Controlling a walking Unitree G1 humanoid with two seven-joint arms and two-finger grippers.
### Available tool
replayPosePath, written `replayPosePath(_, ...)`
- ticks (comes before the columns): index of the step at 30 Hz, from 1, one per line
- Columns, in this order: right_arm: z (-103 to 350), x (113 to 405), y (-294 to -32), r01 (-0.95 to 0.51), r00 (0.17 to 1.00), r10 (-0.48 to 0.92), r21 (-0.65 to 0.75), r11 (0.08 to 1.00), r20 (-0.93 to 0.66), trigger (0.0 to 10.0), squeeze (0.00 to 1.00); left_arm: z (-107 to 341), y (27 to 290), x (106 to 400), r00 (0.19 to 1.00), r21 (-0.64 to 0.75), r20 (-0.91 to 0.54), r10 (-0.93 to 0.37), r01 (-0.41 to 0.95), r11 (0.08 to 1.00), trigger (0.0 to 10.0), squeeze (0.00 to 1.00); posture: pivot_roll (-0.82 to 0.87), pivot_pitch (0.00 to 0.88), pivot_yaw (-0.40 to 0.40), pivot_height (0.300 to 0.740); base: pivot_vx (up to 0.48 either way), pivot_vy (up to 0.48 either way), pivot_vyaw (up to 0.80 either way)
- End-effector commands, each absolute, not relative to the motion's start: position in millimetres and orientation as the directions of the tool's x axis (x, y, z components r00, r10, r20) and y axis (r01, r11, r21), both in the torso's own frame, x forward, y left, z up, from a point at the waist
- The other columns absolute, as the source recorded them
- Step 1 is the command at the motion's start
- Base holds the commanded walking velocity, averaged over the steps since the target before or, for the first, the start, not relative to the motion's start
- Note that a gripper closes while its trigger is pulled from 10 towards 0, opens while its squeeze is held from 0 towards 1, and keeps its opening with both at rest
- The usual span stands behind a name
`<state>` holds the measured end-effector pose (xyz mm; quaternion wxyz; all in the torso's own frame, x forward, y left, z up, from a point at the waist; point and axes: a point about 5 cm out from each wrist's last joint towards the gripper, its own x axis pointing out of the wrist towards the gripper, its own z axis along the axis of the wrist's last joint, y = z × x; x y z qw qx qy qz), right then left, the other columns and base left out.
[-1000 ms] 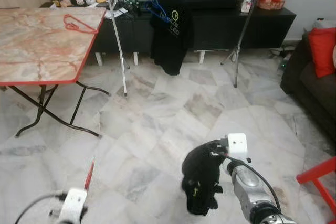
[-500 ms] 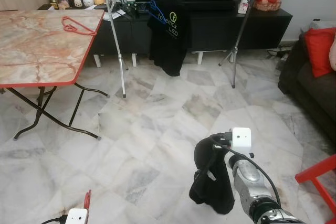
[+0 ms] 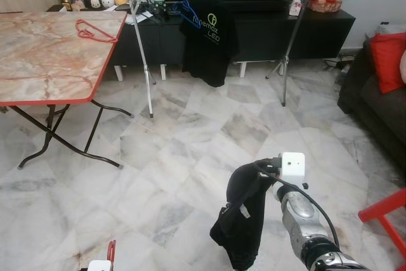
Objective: Hang hanger
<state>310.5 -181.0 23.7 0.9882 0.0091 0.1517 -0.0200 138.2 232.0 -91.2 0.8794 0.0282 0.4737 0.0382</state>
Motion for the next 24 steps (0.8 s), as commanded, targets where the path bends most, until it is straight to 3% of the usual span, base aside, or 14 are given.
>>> replayPosePath(1,41,322,-178,0.041,0.975,-0.035,0.023,0.999,-0.219,10.0,0.00,-92,233,136,0.542,0.093,-0.835,0.096,-0.033,0.995,10.0,0.00,-0.01,0.000,-0.005,0.740,0.000,0.277,0.00)
replayPosePath(24,44,326,-172,0.021,0.977,-0.018,0.012,1.000,-0.211,10.0,0.00,-97,231,126,0.505,0.072,-0.858,0.094,-0.063,0.995,10.0,0.00,-0.01,0.000,-0.009,0.740,0.000,0.279,0.00)
